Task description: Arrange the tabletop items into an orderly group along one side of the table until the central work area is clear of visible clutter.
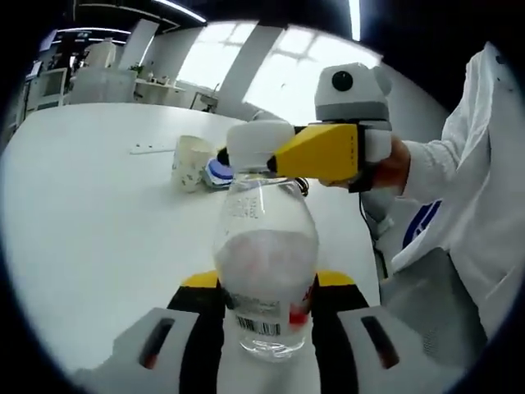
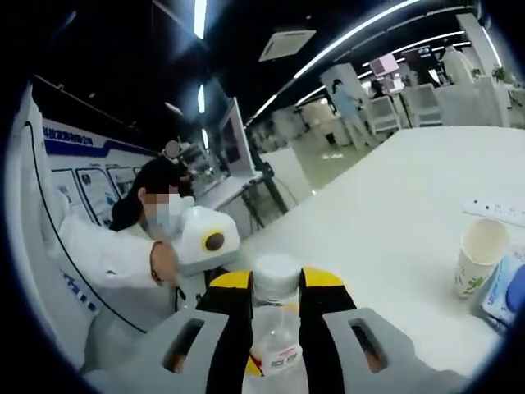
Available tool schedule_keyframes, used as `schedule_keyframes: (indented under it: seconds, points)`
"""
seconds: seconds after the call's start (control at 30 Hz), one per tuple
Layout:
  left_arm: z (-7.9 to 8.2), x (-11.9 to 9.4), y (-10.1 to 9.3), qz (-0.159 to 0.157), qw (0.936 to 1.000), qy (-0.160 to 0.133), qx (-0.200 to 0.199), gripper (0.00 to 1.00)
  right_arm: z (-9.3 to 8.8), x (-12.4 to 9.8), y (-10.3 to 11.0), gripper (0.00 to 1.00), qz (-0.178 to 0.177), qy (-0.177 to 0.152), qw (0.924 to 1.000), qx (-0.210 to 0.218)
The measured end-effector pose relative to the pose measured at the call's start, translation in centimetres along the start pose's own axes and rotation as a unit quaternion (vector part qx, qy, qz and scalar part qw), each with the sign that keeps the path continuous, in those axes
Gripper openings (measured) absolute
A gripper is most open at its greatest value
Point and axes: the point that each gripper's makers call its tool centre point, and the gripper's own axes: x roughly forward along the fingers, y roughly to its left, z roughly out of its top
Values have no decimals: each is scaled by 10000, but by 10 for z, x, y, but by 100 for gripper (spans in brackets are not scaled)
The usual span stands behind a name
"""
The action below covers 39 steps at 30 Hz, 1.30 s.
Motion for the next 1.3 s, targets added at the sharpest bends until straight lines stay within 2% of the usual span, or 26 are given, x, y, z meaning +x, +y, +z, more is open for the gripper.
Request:
schedule_keyframes:
  seconds: [0.23,0.4,0.57,0.6,0.77,1.03,1.3]
  points:
    - [7,5,3,15,9997,54,243,39,6,-3,1,18,-75,87,9990,-441]
    - [31,12,10,-48,9991,-88,419,39,25,-11,-12,18,-168,-49,9982,-574]
    - [57,21,25,-31,9968,-233,762,39,46,-16,-28,18,-314,-114,9949,-952]
    - [64,23,28,-34,9963,-336,793,39,51,-16,-32,18,-346,-134,9939,-1041]
    - [83,32,40,-19,9948,-466,910,39,66,-17,-45,18,-428,-177,9898,-1351]
    - [109,41,65,-42,9913,-194,1301,39,88,-19,-70,18,-596,-319,9867,-1482]
    - [129,47,79,-36,9881,-229,1521,39,106,-17,-84,18,-701,-435,9808,-1765]
